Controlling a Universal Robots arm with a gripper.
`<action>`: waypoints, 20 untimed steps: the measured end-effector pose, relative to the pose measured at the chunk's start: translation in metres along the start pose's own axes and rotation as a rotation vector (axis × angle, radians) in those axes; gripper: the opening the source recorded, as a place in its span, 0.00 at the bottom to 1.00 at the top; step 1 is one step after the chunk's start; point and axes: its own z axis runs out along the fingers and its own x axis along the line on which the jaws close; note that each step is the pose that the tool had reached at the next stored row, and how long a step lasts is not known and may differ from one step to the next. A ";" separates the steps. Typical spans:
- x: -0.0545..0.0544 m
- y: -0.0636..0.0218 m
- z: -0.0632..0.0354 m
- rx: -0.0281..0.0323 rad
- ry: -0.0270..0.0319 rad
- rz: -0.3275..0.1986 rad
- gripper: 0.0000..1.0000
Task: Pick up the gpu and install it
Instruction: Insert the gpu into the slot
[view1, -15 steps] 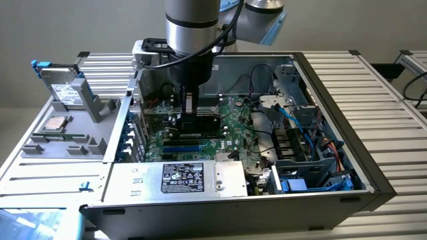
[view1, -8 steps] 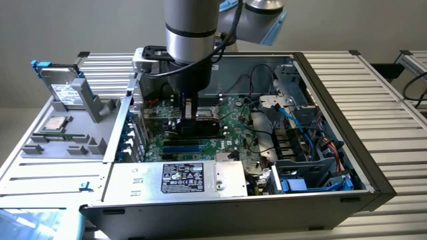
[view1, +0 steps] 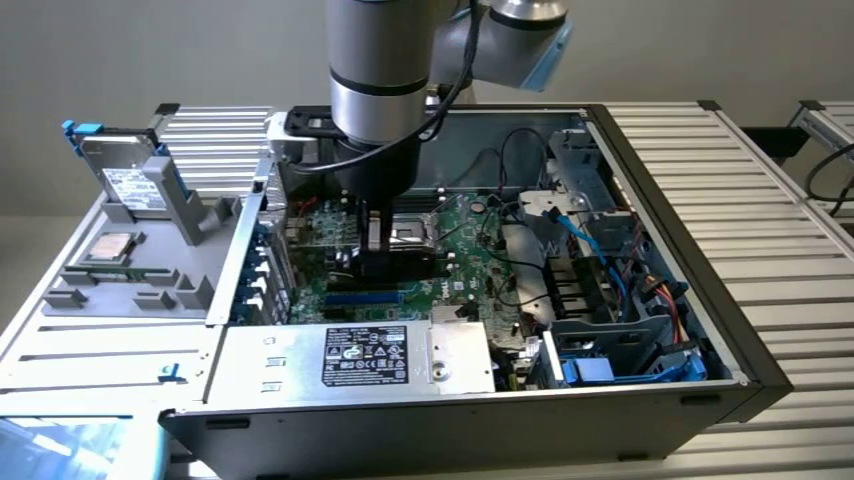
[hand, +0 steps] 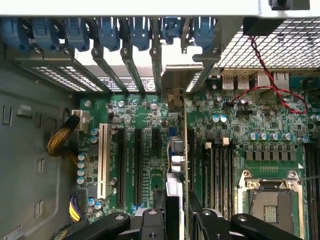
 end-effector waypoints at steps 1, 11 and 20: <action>0.000 0.0007 0.0014 -0.0001 0.0001 0.000 0.28; 0.002 0.0044 0.0069 -0.0021 -0.0002 0.001 0.28; 0.003 0.0067 0.0121 -0.0022 -0.0002 0.002 0.28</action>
